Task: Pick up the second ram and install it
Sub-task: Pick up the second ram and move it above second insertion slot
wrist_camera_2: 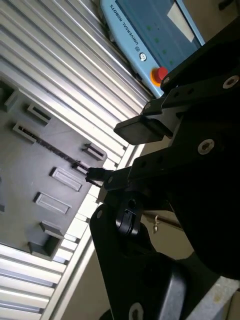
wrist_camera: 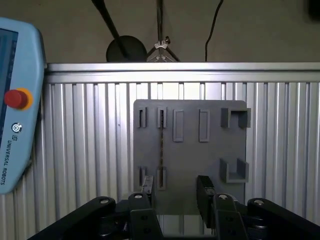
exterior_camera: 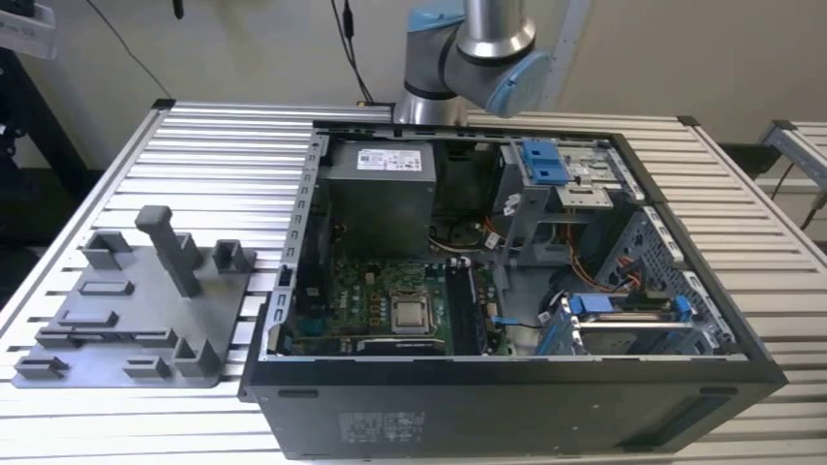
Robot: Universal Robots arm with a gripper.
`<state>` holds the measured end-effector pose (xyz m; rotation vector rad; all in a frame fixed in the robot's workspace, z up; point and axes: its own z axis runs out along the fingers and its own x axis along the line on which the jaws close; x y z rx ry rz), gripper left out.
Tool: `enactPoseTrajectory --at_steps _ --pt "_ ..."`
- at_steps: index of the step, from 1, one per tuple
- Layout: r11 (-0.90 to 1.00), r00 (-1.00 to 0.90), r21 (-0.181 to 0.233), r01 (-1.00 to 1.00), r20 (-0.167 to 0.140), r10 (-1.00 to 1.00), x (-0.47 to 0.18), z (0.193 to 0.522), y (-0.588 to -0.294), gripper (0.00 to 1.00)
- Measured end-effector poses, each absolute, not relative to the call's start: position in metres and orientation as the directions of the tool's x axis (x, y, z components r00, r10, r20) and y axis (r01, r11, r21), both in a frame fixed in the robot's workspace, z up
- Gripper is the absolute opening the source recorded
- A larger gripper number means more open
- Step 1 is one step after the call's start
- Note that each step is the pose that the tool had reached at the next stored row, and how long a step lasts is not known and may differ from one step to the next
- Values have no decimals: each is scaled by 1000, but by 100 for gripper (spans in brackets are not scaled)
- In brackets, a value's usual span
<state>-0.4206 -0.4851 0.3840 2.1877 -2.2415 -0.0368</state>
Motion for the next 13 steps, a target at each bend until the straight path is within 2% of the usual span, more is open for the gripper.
enactPoseTrajectory --at_steps 13 --pt "27 -28 23 -999 -10 -1000 -421 376 -485 48"
